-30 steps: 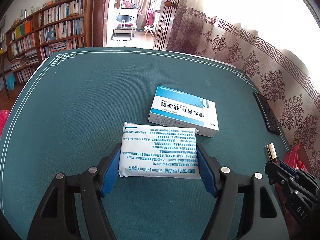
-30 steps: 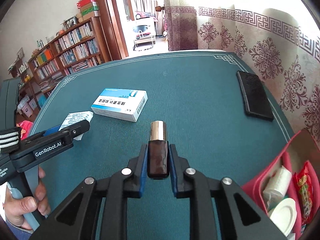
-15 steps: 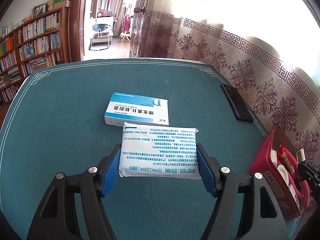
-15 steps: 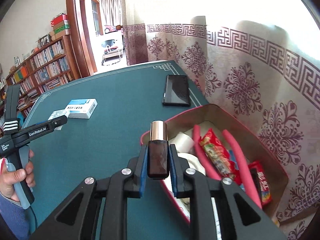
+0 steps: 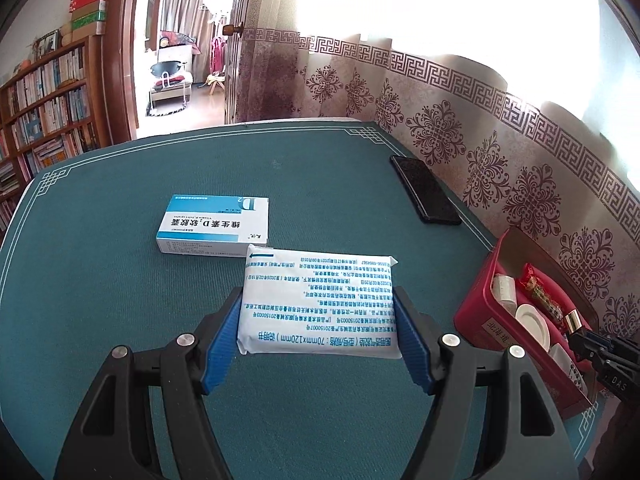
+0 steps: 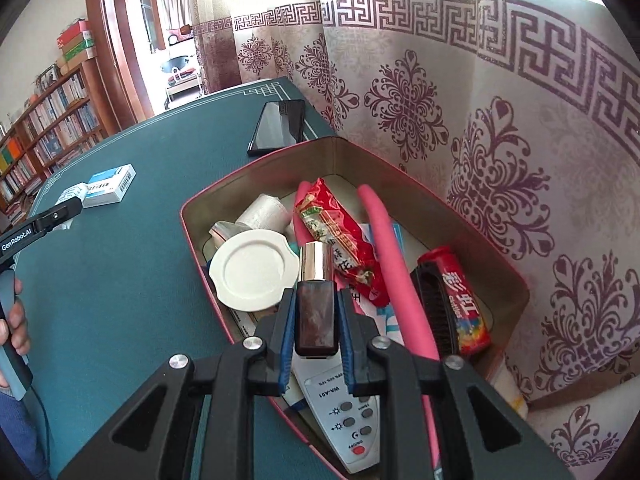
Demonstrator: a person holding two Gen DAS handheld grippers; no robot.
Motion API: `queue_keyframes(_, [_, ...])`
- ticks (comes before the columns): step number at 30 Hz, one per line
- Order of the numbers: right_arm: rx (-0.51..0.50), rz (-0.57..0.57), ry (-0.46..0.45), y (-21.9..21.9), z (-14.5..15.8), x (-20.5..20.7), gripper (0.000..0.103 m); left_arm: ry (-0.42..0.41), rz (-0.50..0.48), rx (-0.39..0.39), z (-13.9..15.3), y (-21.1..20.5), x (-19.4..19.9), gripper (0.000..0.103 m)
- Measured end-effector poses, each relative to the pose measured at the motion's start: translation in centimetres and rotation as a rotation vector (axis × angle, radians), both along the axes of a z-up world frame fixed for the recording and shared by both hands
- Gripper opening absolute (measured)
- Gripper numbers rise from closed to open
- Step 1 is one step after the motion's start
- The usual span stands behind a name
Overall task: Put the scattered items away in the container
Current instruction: 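Carry the tissue packet and brown bottle into the red tin and open both tools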
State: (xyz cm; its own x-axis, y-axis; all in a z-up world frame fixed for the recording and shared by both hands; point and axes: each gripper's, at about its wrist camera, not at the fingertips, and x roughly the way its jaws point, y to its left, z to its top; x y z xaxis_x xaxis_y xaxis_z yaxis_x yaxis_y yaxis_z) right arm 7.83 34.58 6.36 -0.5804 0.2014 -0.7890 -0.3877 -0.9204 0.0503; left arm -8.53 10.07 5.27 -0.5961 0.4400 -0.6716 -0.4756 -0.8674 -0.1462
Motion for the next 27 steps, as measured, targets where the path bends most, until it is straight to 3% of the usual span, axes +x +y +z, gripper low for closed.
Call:
queue_keyframes(2, [-0.031,-0.013,-0.011,0.6,-0.4,0.1,0.023,0.005,-0.011,-0.004,0.1,0.3,0.4,0.073])
queue_keyframes(5, [-0.026,-0.03,0.0,1.1,-0.4,0.6,0.033,0.009,-0.026,-0.001,0.4,0.6,0.8,0.073])
queue_keyframes(14, [0.01,-0.048,0.06,1.3,0.7,1.4,0.033,0.016,-0.109,0.008,1.4,3.0,2.6,0.073])
queue_keyframes(18, [0.033,-0.049,0.102,1.3,1.3,1.8,0.037,0.009,-0.186,0.011,1.6,5.7,4.1,0.073])
queue_keyframes(20, [0.025,-0.042,0.116,1.6,1.2,1.9,0.047,0.003,-0.221,0.007,1.6,7.4,4.8,0.073])
queue_keyframes(27, [0.025,-0.051,0.148,2.6,0.9,2.5,0.047,0.01,-0.344,-0.013,1.9,13.3,7.2,0.073])
